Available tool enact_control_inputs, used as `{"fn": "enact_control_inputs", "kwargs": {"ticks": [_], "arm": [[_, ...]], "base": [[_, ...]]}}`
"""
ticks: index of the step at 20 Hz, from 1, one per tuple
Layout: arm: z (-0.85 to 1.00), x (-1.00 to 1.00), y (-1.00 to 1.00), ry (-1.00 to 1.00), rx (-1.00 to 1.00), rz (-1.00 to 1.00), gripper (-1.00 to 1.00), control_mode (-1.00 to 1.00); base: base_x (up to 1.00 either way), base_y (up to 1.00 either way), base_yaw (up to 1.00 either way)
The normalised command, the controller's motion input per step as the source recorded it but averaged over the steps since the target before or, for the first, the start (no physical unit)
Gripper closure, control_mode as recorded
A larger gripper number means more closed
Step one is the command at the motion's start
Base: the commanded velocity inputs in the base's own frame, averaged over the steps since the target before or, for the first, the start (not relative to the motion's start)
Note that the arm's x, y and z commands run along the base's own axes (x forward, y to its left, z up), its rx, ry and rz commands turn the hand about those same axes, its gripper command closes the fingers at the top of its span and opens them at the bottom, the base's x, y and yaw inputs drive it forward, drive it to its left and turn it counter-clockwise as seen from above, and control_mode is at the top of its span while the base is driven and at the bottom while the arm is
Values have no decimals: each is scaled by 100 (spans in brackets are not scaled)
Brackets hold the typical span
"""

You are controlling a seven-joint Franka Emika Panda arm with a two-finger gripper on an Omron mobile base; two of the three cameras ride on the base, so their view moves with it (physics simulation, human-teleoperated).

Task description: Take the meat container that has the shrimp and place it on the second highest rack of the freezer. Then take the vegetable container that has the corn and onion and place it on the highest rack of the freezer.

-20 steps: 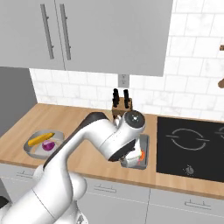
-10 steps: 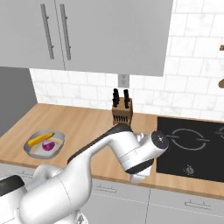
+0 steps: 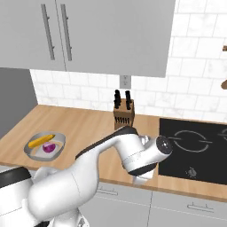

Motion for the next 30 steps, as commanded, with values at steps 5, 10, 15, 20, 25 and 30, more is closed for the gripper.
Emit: {"fn": "enact_control_inputs", "kwargs": {"ticks": [5,10,15,20,25,30], "arm": [[-31,21,3,0,-4,-6,-100,-100],[-42,9,0,0,-5,-8,-100,-100],[-25,31,0,0,-4,-6,-100,-100],[-4,35,-1,5,0,-1,-100,-100],[-10,23,-15,13,0,0,-100,-100],[-19,2,-5,9,0,0,-100,-100]], "base": [[0,0,0],[0,0,0],[0,0,0],[0,0,0],[0,0,0],[0,0,0]]}}
